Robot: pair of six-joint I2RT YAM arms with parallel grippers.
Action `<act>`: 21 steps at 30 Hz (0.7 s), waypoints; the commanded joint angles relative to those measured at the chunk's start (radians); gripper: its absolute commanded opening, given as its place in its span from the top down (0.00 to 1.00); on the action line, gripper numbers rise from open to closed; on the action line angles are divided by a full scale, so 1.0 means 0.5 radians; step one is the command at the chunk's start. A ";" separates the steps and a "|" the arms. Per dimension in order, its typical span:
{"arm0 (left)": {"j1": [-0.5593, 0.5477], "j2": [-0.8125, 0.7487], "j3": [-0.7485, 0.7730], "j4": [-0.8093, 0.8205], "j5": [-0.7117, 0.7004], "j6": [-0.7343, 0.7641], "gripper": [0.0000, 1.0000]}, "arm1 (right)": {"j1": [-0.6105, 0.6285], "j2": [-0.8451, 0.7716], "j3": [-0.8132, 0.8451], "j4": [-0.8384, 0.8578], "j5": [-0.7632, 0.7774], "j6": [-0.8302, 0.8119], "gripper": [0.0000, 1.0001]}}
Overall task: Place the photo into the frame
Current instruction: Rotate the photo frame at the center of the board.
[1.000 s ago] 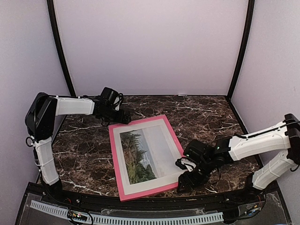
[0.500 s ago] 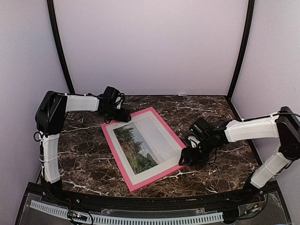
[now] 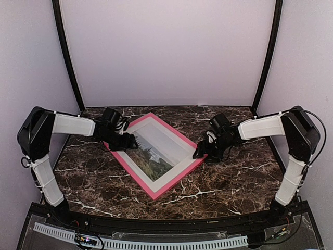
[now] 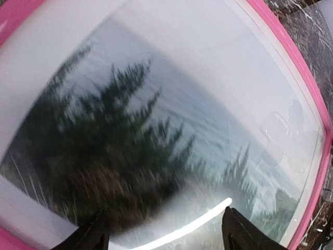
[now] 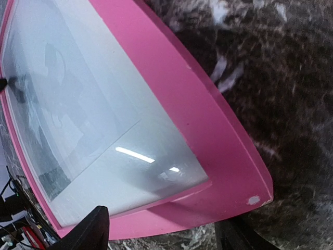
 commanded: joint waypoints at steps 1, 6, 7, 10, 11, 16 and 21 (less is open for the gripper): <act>-0.085 -0.316 -0.350 0.088 0.181 -0.216 0.24 | -0.085 0.139 0.151 0.180 0.008 -0.018 0.30; -0.207 -0.604 -0.525 0.064 0.091 -0.285 0.23 | -0.153 0.289 0.333 0.136 0.013 -0.053 0.30; -0.212 -0.683 -0.544 0.050 0.049 -0.281 0.22 | -0.180 0.310 0.362 0.133 0.013 -0.059 0.30; -0.213 -0.804 -0.543 -0.012 -0.165 -0.226 0.17 | -0.241 0.376 0.470 0.125 -0.006 -0.091 0.30; -0.212 -0.834 -0.518 -0.047 -0.222 -0.187 0.14 | -0.258 0.410 0.516 0.117 -0.022 -0.117 0.30; -0.094 -0.761 -0.351 -0.107 -0.520 -0.079 0.08 | -0.296 0.472 0.718 0.135 -0.005 -0.211 0.30; 0.074 -0.488 -0.098 -0.055 -0.664 0.032 0.04 | -0.295 0.359 0.619 0.141 0.022 -0.173 0.30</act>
